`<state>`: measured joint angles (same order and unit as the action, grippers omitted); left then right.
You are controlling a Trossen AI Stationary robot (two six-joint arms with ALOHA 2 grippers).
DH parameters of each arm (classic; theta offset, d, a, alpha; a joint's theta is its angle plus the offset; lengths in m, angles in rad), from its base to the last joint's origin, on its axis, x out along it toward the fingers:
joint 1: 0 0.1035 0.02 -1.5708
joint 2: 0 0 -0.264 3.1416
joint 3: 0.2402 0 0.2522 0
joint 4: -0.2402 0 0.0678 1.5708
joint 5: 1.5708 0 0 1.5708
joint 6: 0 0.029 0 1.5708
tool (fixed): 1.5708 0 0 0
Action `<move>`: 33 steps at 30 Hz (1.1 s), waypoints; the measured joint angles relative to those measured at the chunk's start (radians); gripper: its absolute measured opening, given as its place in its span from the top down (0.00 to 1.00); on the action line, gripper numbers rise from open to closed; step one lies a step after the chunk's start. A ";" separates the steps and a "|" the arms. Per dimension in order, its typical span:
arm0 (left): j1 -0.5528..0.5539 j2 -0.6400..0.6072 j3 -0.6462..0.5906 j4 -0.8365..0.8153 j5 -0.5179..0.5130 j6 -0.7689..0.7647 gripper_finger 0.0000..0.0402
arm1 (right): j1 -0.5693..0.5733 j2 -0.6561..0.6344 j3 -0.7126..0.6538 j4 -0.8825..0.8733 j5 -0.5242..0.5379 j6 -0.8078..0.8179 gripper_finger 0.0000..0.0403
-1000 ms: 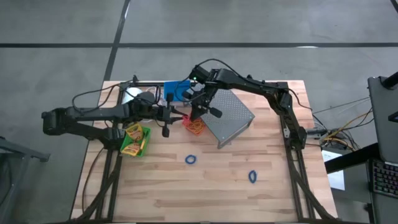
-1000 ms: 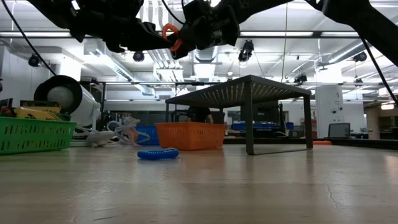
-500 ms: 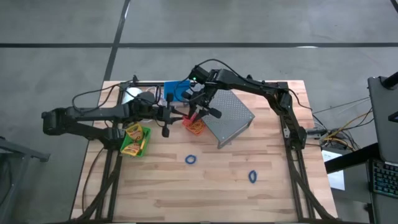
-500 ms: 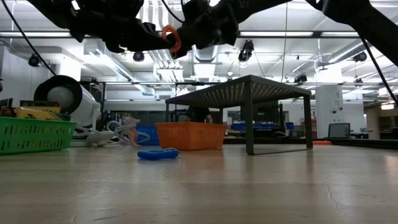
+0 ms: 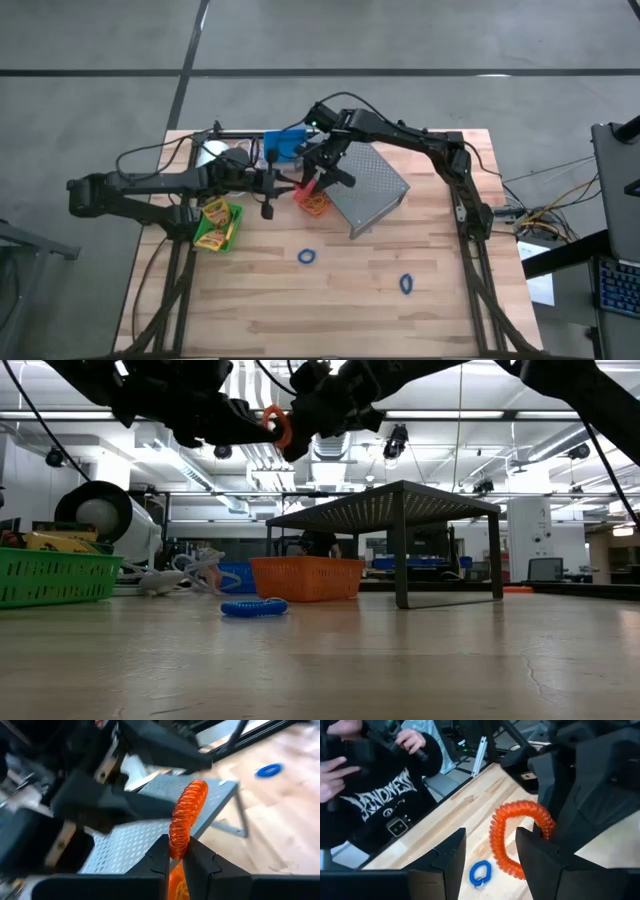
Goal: Pick & Place Office Desk Supplies
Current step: Put the orange spring rubber band into the blue bin
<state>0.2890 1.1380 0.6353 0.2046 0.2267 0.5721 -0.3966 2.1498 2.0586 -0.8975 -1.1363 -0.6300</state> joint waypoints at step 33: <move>0.435 0.062 0.312 -0.383 -0.312 -0.214 0.91 | -0.090 -0.055 -0.026 -0.146 -0.002 -0.086 0.78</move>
<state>0.7241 1.2003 0.9477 -0.1788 -0.0849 0.3576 -0.4870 2.0953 2.0325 -1.0435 -1.1379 -0.7160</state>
